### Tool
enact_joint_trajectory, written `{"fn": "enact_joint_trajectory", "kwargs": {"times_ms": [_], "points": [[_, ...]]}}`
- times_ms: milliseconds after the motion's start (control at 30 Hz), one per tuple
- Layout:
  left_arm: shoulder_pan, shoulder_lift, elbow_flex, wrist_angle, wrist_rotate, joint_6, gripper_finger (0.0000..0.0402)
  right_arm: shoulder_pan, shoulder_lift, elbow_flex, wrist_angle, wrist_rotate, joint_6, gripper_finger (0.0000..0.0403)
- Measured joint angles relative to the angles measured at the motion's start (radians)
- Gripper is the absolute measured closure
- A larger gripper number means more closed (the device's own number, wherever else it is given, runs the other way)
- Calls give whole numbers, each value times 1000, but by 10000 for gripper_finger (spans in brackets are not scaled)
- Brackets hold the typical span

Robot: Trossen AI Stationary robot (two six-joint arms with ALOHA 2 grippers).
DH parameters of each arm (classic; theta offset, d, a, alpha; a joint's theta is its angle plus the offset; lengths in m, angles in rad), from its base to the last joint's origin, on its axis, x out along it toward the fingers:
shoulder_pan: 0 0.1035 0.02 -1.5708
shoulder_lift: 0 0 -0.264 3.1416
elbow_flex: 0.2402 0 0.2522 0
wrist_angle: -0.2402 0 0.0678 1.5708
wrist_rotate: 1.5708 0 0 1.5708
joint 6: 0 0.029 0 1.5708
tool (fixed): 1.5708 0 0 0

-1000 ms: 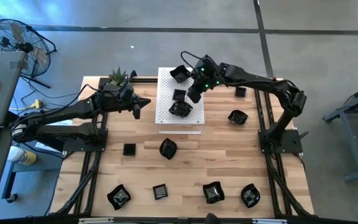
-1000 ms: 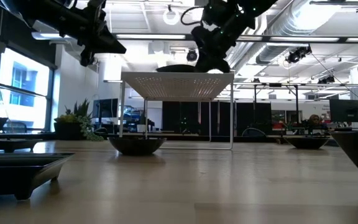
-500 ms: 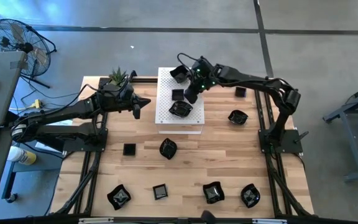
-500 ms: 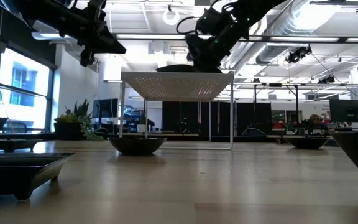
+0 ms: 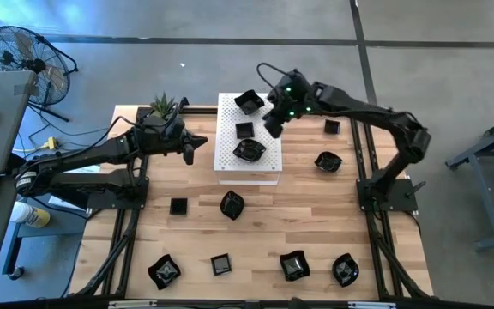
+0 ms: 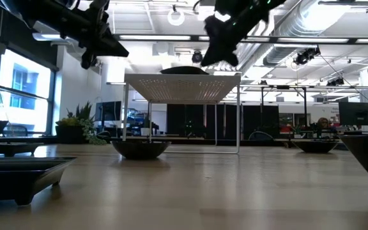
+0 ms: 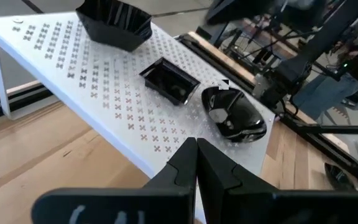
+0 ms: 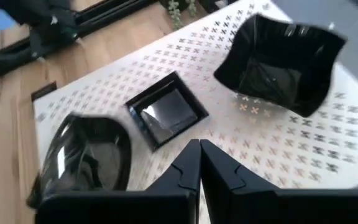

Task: Pick & Place Mini shaped plates
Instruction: Stack the black distorted square plate on top of the black distorted square plate on the shelf

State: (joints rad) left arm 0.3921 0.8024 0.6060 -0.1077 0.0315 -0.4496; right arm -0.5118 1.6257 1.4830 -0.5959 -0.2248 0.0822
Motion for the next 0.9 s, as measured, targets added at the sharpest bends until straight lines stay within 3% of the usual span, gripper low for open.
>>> {"fn": "enact_joint_trajectory", "kwargs": {"times_ms": [133, 333, 500, 633, 900], "points": [[0, 0, 0, -43, 0, 44, 399, 43, -103, -107, 11, 9, -8, 402], [0, 0, 0, -87, 4, 59, 399, 145, -272, -355, 104, 7, 115, 402], [0, 0, 0, -87, 15, 126, 399, 330, -397, -450, -2, 136, 259, 387], [0, 0, 0, -92, 28, 158, 399, 493, -428, -471, -82, 206, 455, 354], [0, 0, 0, -113, 93, 213, 399, 809, -368, -531, -71, 209, 792, 295]]}}
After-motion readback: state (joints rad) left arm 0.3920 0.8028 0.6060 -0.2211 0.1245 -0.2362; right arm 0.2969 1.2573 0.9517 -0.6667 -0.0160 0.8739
